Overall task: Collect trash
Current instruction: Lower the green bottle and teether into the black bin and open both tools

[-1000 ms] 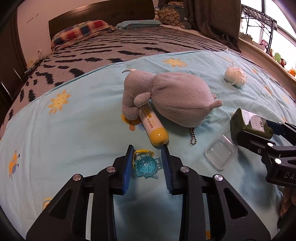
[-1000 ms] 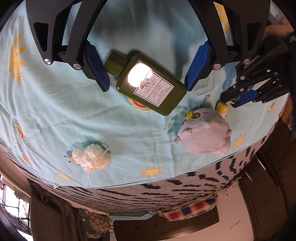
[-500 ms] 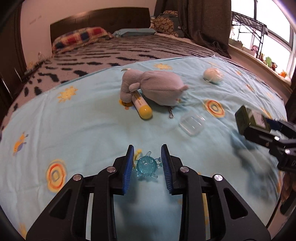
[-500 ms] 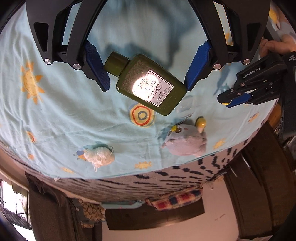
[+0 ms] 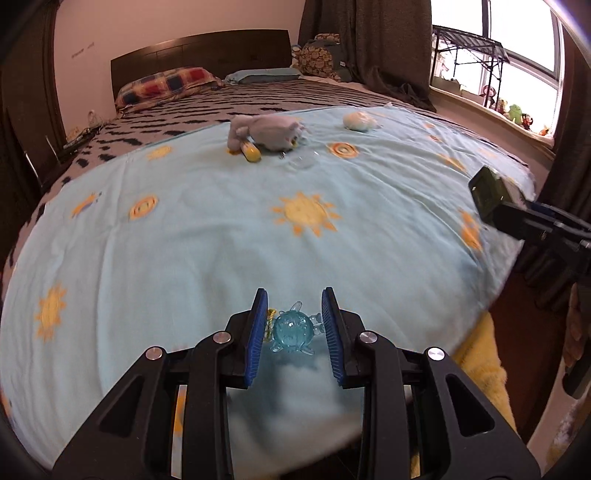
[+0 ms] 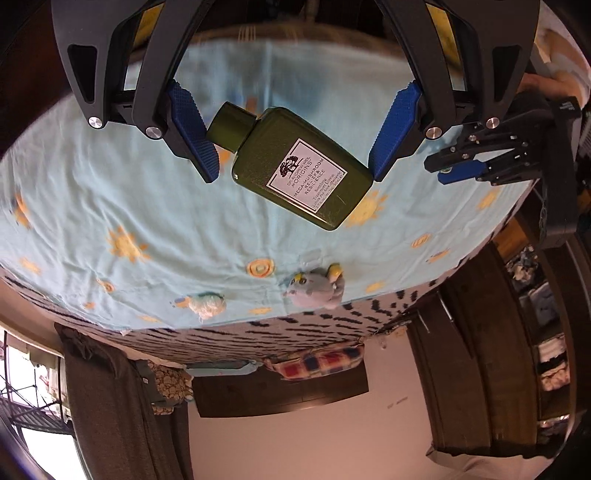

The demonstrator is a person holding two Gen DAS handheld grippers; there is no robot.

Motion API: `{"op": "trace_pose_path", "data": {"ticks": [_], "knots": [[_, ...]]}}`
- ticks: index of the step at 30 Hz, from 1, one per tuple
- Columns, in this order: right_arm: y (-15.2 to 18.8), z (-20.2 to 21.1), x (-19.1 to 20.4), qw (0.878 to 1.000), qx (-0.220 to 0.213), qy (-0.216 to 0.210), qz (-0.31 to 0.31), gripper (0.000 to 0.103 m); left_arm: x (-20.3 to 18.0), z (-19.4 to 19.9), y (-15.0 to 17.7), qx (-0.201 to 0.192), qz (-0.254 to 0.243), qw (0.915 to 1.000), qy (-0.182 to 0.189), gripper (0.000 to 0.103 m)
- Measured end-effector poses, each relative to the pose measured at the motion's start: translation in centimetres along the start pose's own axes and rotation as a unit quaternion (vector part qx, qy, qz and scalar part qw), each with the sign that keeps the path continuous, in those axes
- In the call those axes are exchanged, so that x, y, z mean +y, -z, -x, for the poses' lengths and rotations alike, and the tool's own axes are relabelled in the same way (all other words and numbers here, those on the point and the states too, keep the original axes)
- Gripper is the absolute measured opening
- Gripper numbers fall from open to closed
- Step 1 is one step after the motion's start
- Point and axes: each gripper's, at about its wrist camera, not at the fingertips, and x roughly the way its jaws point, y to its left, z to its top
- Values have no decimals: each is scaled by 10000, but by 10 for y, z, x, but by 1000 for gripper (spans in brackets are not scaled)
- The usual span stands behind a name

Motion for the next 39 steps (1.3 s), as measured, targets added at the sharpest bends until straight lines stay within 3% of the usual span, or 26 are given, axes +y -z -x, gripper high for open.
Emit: {"op": "trace_pose_path", "data": {"ticks": [4,9,17,29,39], "knots": [[40,9,4,9992,370,136,110,83,-16,27,32,21,150,9995,272,28],[85,12,2,9959,890,129,-101,83,-35,36,64,70,253,9991,323,28],[132,4,-13,9869,1467,131,-666,83,-59,-10,111,883,104,9942,606,28],[172,-49,-20,9695,2288,337,-813,83,-68,-79,149,2010,322,9738,1013,28],[175,-68,-17,9670,2349,352,-924,84,-74,-92,159,2215,269,9679,1158,29]]}}
